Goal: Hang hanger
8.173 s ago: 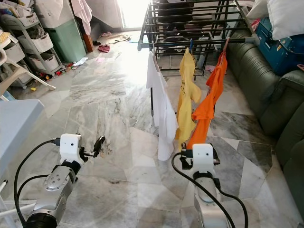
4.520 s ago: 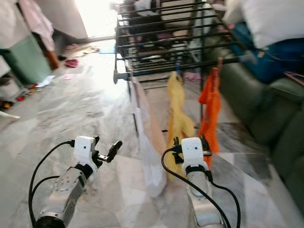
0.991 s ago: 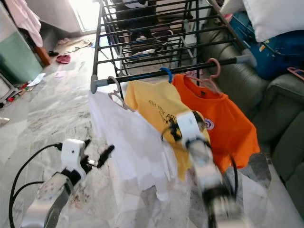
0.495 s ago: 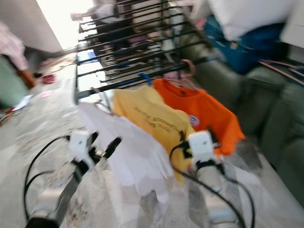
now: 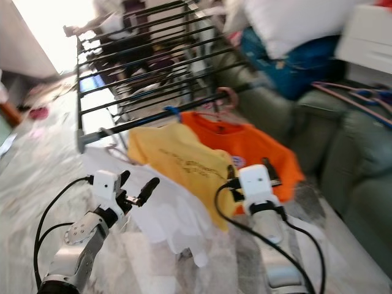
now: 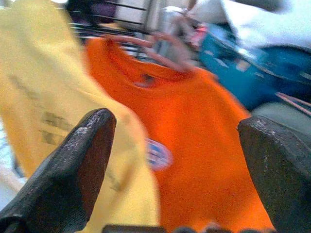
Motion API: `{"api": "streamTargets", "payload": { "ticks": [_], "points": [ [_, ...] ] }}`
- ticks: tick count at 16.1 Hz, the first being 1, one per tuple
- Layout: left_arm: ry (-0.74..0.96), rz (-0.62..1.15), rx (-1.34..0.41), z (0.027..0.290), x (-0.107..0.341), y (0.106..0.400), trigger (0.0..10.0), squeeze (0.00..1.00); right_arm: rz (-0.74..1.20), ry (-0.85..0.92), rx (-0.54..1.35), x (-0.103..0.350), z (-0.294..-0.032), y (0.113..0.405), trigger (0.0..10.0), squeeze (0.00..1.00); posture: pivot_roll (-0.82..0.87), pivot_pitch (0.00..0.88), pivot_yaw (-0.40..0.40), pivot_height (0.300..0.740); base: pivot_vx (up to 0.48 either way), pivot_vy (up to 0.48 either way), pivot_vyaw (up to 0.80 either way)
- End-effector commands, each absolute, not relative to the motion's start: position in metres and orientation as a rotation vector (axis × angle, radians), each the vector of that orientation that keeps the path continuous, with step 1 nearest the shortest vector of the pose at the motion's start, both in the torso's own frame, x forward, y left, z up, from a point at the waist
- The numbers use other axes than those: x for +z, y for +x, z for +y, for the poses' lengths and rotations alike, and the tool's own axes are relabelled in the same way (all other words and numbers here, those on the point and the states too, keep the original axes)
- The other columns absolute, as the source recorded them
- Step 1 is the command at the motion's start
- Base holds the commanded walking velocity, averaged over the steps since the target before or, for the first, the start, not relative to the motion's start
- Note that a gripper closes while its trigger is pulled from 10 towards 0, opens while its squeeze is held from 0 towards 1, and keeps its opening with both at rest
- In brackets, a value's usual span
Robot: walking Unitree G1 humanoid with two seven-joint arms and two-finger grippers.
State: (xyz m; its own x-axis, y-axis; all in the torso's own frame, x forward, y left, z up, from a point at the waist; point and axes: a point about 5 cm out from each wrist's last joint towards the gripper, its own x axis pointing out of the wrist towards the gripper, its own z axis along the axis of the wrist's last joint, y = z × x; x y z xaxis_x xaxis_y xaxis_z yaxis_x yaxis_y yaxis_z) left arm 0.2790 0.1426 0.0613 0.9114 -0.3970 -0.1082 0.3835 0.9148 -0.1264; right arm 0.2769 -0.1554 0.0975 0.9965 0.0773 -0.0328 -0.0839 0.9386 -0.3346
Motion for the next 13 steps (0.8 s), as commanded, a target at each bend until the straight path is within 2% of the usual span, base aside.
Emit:
{"api": "streamTargets", "payload": {
  "ticks": [1, 3, 10, 12, 13],
  "points": [
    [-0.096, 0.124, -0.382, 0.151, 0.062, 0.279, 10.0, 0.00, -0.005, -0.347, 0.128, 0.103, -0.145, 0.279, 10.0, 0.00, -0.21, 0.000, 0.164, 0.740, 0.266, 0.000, 0.00],
    [-0.097, 0.117, -0.374, 0.152, 0.063, 0.279, 10.0, 0.00, -0.015, -0.359, 0.166, 0.104, -0.139, 0.279, 10.0, 0.00, -0.21, 0.000, 0.161, 0.740, 0.253, 0.000, 0.00],
    [-0.094, 0.134, -0.367, 0.152, 0.059, 0.277, 10.0, 0.00, -0.032, -0.422, 0.229, 0.107, -0.137, 0.281, 10.0, 0.00, -0.21, 0.000, 0.164, 0.740, 0.000, 0.000, 0.00],
    [-0.090, 0.140, -0.399, 0.151, 0.058, 0.274, 10.0, 0.00, -0.017, -0.440, 0.253, 0.106, -0.140, 0.284, 10.0, 0.00, -0.21, 0.000, 0.167, 0.740, 0.000, 0.000, 0.00],
    [-0.094, 0.157, -0.479, 0.146, 0.055, 0.267, 10.0, 0.00, 0.011, -0.450, 0.271, 0.106, -0.146, 0.292, 10.0, 0.00, -0.21, 0.005, 0.166, 0.740, 0.000, 0.000, 0.00]
  ]
}}
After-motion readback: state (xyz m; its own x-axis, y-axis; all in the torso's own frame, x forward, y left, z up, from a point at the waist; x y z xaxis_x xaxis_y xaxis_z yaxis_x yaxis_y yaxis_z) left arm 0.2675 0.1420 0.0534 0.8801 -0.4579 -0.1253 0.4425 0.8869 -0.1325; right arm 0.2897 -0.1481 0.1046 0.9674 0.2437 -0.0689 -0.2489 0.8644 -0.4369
